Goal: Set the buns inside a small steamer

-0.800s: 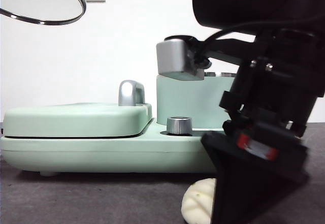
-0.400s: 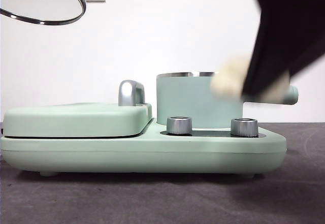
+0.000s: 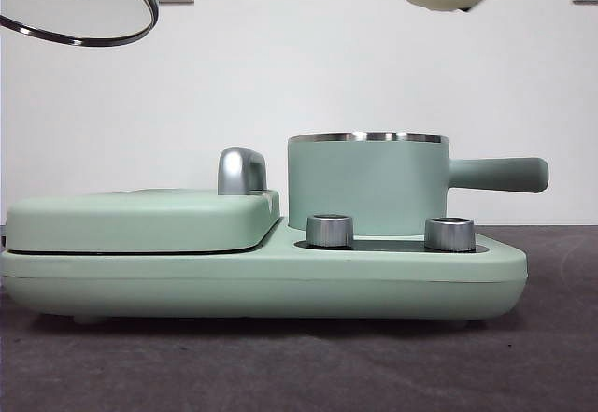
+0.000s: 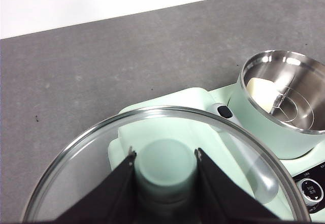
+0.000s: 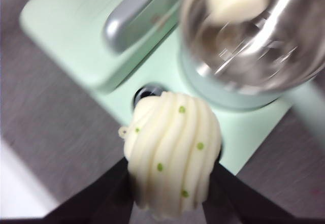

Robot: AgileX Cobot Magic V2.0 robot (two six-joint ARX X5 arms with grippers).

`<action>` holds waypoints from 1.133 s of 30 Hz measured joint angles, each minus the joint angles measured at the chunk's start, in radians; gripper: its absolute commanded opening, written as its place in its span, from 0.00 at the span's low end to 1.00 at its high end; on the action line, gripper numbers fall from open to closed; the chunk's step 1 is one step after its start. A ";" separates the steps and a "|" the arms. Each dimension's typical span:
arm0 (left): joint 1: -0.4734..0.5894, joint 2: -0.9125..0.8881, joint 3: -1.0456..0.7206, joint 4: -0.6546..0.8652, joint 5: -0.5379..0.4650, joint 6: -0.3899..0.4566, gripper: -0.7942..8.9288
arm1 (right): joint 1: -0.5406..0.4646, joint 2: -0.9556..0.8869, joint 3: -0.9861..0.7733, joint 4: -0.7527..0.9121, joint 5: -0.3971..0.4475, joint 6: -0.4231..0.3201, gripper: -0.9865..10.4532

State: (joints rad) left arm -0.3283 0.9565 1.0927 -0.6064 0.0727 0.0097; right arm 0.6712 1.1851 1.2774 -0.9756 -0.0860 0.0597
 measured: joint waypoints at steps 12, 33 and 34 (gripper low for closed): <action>0.000 0.000 0.000 -0.003 0.000 0.000 0.09 | -0.155 0.394 0.238 0.077 -0.019 -0.083 0.24; 0.000 0.000 0.000 -0.005 0.000 0.000 0.09 | -0.190 0.613 0.392 0.042 -0.044 -0.116 0.42; 0.000 0.000 0.000 -0.007 0.000 0.000 0.09 | -0.190 0.609 0.427 0.014 -0.045 -0.116 0.42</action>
State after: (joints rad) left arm -0.3283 0.9565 1.0927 -0.6136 0.0727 0.0101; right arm 0.4816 1.7939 1.7046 -0.9615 -0.1314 -0.0559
